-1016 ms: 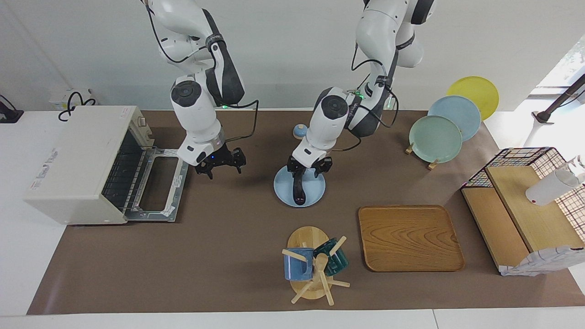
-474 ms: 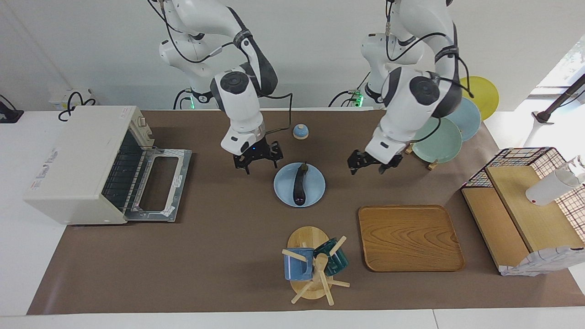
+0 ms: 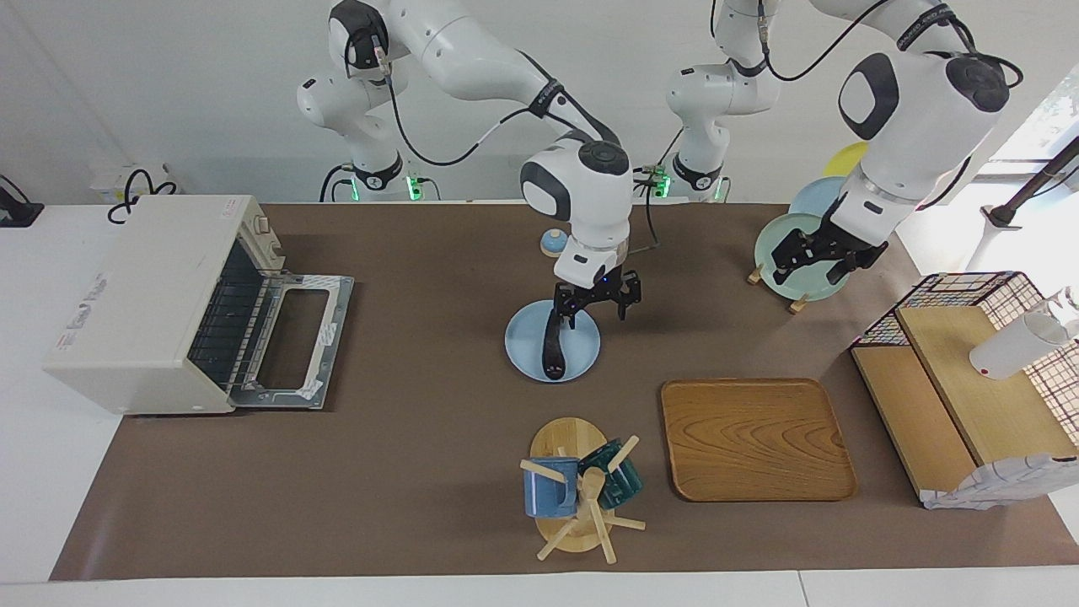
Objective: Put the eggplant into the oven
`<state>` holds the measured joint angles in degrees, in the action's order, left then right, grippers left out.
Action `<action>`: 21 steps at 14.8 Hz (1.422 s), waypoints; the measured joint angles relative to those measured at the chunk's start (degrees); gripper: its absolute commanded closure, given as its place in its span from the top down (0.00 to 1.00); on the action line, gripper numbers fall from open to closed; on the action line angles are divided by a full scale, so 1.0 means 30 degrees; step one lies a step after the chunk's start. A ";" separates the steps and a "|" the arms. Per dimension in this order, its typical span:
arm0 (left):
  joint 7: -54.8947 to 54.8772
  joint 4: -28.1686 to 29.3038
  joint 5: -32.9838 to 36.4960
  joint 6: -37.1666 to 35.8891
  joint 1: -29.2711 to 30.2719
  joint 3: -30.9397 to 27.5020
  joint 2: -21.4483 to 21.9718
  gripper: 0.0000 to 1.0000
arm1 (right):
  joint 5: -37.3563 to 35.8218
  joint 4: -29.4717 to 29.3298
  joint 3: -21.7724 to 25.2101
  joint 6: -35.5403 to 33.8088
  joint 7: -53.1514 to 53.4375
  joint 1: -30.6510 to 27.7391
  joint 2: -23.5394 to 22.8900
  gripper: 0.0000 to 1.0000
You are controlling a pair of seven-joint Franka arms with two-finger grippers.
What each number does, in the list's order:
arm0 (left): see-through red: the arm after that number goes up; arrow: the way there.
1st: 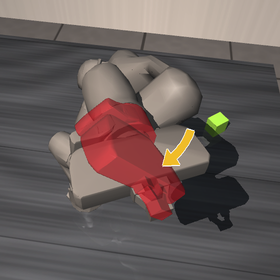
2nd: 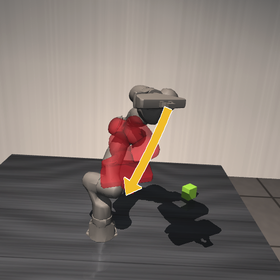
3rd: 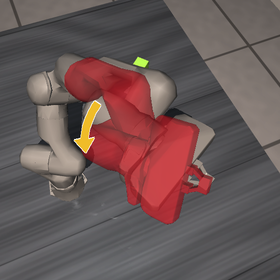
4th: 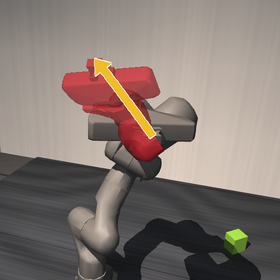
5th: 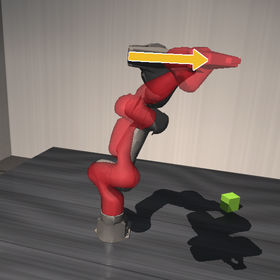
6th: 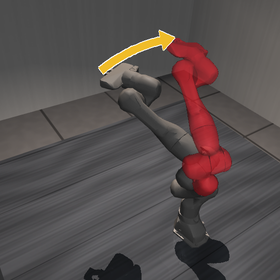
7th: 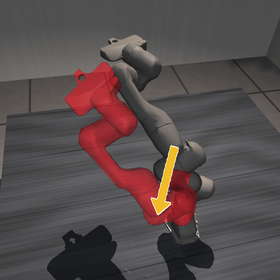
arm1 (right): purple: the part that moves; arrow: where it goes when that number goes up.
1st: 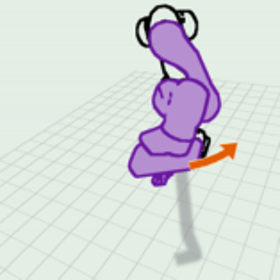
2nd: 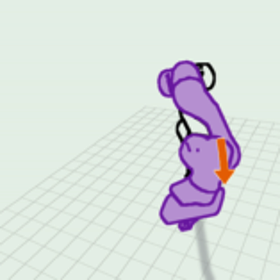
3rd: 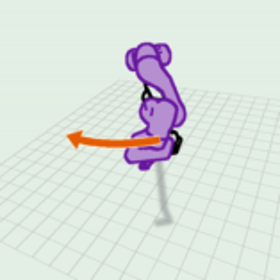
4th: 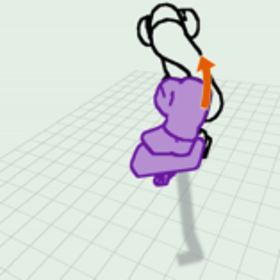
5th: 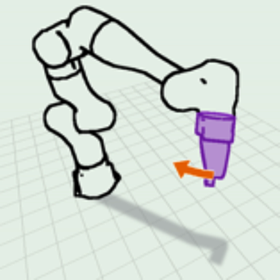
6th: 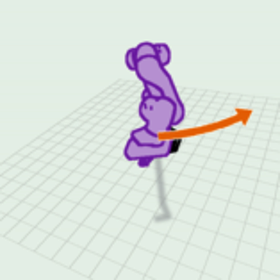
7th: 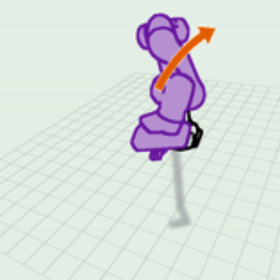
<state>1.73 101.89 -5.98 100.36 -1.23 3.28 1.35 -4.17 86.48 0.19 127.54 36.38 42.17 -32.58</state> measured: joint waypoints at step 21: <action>-0.1303 -0.2352 0.1615 -0.3681 -0.0262 0.0075 0.0130 1.00 | -0.2516 -0.1458 0.0352 -0.4795 -0.0723 -0.0345 -0.0127 0.00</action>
<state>-2.18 94.84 -1.13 89.31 -2.02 3.50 1.74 -11.72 82.11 1.24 113.15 34.21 41.14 -32.96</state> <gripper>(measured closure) 0.000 0.974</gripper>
